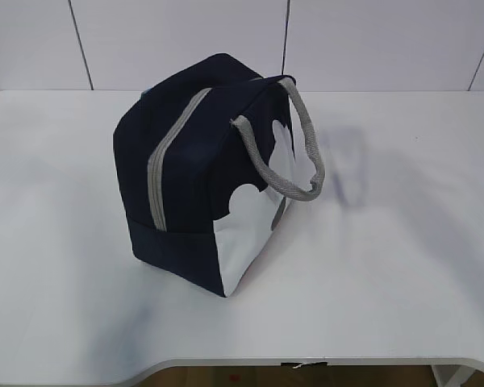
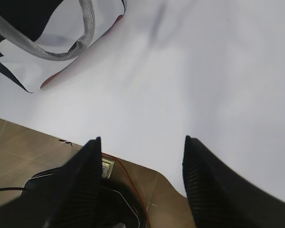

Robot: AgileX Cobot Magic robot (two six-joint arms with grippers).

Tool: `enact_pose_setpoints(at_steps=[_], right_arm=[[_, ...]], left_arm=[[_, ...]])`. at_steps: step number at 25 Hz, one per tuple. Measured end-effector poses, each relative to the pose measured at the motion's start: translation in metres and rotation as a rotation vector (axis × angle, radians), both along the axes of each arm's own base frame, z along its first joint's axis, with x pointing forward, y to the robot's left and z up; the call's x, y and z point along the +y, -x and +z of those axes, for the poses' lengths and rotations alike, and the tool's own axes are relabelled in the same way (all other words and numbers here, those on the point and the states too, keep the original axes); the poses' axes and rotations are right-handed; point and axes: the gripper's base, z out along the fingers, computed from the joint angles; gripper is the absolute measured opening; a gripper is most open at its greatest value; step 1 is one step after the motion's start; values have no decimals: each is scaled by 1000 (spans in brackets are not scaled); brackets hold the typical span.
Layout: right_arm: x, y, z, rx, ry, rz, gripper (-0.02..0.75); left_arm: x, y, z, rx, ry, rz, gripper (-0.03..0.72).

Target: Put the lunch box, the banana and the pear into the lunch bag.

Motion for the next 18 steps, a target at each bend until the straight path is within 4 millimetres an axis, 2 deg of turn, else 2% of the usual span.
enact_pose_setpoints(at_steps=[5,10,18], right_arm=[[-8,32,-4,-42,14,-7,440],[-17,67,-14,-94,27,-16,439],[-27,117,-51,-132,22,-18,439]], left_arm=[[16,38,1,-48,18,-3,301],[31,72,-10,-76,28,-3,300],[53,123,-32,-141,44,2,300]])
